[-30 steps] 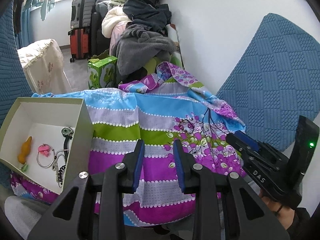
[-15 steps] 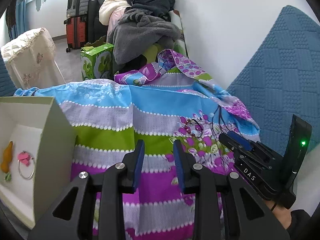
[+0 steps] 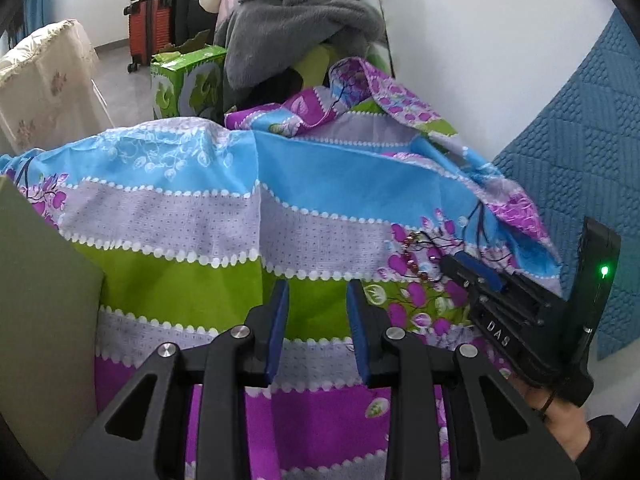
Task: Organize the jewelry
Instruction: 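Close the right tool on the red bead bracelet and lift it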
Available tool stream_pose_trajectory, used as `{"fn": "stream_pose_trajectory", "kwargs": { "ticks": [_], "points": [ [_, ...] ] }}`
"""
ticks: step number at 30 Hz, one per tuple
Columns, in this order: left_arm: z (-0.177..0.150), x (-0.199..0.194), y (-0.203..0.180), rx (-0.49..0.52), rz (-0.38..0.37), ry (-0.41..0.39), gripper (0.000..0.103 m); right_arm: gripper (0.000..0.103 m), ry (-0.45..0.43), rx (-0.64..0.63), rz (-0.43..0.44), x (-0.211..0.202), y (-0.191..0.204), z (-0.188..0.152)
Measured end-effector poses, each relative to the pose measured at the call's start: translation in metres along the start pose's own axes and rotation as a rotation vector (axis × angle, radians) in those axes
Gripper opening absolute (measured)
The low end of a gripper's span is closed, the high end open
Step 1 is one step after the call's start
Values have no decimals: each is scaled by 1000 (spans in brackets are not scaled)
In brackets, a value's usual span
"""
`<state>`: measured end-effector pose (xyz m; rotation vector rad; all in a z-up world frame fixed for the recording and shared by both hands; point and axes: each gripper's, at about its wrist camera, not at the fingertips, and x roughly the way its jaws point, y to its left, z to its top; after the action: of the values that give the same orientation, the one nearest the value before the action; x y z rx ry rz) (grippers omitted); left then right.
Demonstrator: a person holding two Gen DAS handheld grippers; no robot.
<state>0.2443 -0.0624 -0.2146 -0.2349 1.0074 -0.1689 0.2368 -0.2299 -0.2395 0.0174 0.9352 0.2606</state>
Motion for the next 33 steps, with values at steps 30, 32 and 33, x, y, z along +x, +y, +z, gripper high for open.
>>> {"fn": "stream_pose_trajectory", "kwargs": {
  "ticks": [30,32,33],
  "points": [
    [-3,-34,-7,62,-18,-37,13,2,-96,-33,14,-51,29,4],
    [-4,-43,-6,61,-22,-48,13,2,-96,-39,16,-58,36,3],
    [-5,-47,-5,61,-23,-51,13,2,-94,-38,17,-61,39,1]
  ]
}}
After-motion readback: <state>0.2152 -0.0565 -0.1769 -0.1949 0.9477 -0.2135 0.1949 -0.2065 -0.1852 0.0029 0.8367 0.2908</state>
